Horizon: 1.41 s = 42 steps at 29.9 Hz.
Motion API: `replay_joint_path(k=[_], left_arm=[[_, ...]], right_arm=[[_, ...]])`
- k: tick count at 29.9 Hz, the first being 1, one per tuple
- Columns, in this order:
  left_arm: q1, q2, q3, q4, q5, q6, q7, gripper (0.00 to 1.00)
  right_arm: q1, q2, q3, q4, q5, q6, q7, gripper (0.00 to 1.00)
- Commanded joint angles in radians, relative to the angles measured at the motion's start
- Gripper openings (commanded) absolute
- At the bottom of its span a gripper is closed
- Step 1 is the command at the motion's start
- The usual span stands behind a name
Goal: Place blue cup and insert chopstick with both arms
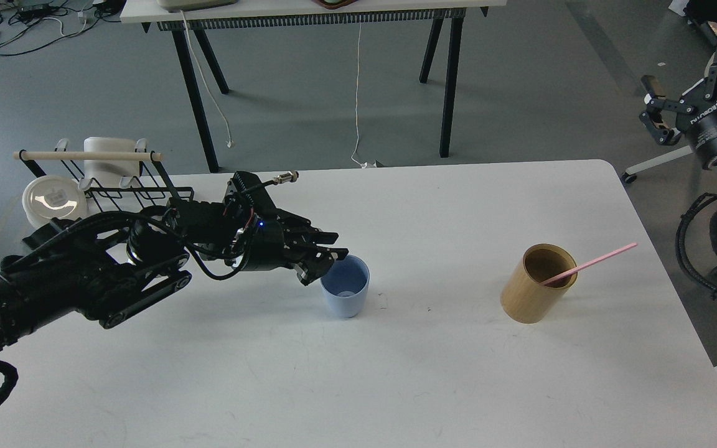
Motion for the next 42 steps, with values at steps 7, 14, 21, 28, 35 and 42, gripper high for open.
replay_joint_path(k=[7, 14, 21, 28, 35, 42], left_arm=[[0.005, 0.011, -0.236, -0.043, -0.545, -0.231, 0.000, 0.86], [0.014, 0.060, -0.374, -0.080, -1.068, -0.339, 0.000, 0.92], [0.056, 0.147, -0.405, -0.080, -1.385, -0.339, 0.000, 0.94], [0.092, 0.175, -0.414, -0.082, -1.388, -0.339, 0.000, 0.94], [0.092, 0.167, -0.412, -0.074, -1.388, -0.339, 0.000, 0.94], [0.094, 0.172, -0.412, -0.071, -1.388, -0.339, 0.000, 0.94]], right_arm=[[0.047, -0.145, -0.015, 0.179, -0.357, 0.000, 0.000, 0.97], [0.013, -0.345, -0.015, 0.401, -0.585, 0.000, 0.000, 0.97], [-0.099, -0.533, -0.018, 0.550, -0.858, -0.030, 0.000, 0.97], [-0.286, -0.628, -0.055, 0.650, -1.048, -0.385, 0.000, 0.97], [-0.323, -0.685, -0.262, 0.739, -1.070, -0.706, 0.000, 0.97], [-0.324, -0.639, -0.352, 0.761, -1.162, -0.849, 0.000, 0.97]])
